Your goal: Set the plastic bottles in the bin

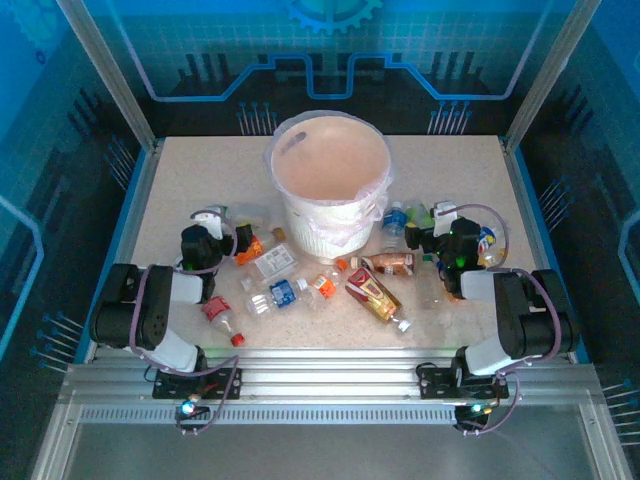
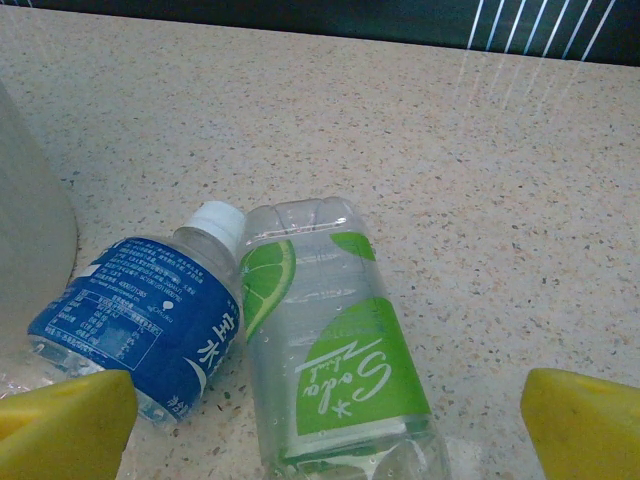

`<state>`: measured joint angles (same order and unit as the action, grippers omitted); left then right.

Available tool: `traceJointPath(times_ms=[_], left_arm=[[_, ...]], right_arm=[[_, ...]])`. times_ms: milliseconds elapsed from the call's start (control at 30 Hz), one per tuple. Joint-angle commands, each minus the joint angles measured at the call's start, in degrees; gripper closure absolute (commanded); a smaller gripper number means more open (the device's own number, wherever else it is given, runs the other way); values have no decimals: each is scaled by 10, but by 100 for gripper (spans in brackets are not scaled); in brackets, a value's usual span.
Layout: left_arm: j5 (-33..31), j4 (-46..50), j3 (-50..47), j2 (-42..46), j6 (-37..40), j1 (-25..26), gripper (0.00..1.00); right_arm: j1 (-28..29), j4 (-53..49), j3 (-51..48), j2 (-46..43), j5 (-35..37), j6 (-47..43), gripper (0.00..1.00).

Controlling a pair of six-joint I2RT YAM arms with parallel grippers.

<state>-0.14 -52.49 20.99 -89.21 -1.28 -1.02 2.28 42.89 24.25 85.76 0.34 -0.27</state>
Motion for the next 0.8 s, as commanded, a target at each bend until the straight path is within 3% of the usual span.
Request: traceJointPath(times_ms=[0, 433, 767], left_arm=[[2, 2, 11, 4, 9, -1, 1], [3, 26, -5, 69, 10, -1, 1], [-22, 80, -14, 191, 2, -1, 1]], right_arm=[[0, 1, 7, 5, -10, -4, 0], [0, -30, 15, -16, 15, 5, 0], [0, -128, 19, -128, 74, 17, 0]])
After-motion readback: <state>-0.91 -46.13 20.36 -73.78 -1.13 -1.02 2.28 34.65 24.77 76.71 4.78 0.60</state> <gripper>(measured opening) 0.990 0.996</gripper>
